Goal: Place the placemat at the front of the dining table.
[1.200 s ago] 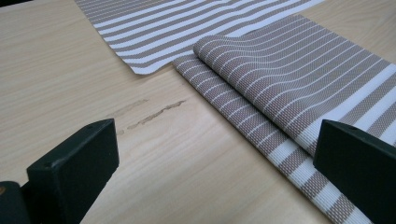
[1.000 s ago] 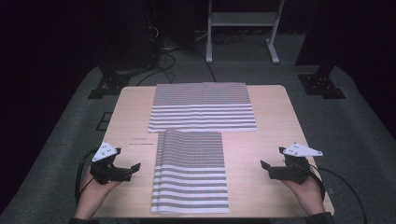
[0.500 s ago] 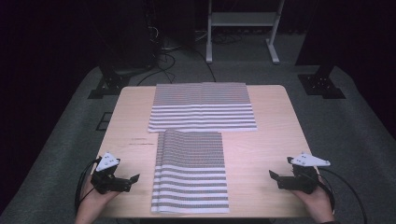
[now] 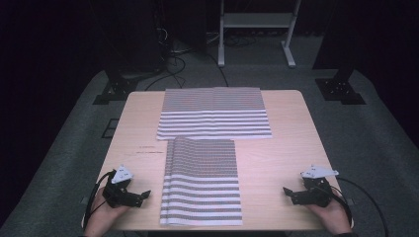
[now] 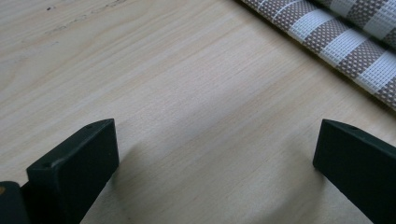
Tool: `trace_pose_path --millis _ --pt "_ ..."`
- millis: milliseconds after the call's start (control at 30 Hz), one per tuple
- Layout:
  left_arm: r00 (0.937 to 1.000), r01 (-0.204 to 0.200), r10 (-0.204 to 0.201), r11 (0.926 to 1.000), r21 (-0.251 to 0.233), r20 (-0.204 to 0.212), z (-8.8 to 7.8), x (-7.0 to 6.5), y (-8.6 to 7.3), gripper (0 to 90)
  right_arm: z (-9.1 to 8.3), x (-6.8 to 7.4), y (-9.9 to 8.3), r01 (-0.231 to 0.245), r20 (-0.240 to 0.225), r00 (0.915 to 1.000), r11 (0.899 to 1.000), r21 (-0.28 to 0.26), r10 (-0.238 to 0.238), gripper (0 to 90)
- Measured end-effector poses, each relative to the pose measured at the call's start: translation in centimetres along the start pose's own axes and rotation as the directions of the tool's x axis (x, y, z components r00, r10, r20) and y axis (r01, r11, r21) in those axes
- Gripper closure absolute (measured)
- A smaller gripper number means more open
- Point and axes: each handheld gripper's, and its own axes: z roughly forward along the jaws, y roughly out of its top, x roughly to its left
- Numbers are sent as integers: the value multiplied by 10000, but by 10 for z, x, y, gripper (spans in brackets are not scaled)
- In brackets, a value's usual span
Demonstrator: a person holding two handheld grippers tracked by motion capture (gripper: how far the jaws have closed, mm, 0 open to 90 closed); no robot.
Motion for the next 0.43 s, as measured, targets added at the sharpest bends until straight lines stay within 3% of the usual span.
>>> trace_pose_path --millis 200,433 --pt "10000 7 -7 9999 -159 18 0 1 -2 0 3 1 -2 -267 -193 9995 9994 -207 263 90" --pt "10000 9 -8 9999 -158 17 0 0 -2 0 3 1 -2 -264 -202 9995 9992 -285 258 90"
